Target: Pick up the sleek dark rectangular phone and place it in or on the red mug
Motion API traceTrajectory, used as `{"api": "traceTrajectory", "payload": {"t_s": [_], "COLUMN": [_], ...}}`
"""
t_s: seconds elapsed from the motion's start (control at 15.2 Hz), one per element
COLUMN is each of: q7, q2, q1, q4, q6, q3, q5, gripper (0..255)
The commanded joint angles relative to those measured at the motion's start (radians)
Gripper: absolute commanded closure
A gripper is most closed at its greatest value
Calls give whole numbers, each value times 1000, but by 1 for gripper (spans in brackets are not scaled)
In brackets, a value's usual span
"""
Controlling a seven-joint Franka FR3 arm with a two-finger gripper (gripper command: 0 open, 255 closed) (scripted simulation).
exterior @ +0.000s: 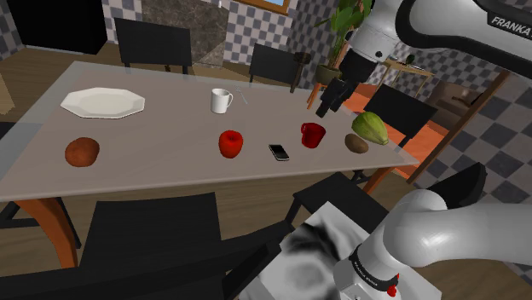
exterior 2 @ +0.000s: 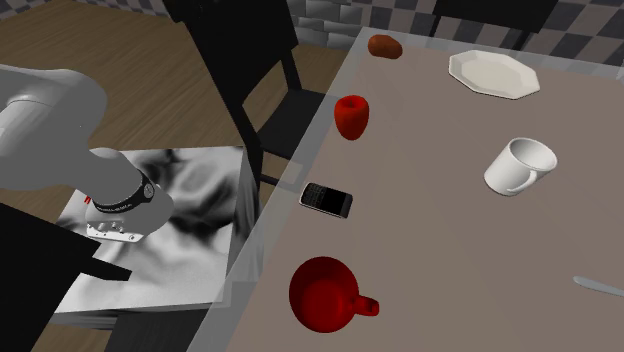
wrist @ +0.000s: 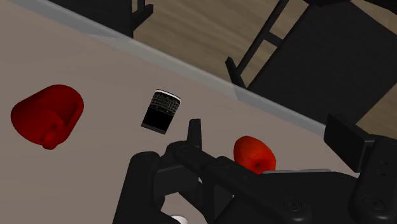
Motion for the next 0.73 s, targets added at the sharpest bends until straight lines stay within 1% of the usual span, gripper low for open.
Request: {"api": "traceTrajectory", "payload": {"t_s": [0.0, 0.33, 0.66], "q7": [0, 27, 58], "q2": [0, 60, 156], "q1": [0, -34, -69], "q4": [0, -109, -187], "q6": [0, 181, 368], "q3": [0, 1, 1], "q5": [0, -13, -28], "gripper": [0, 0, 0]}}
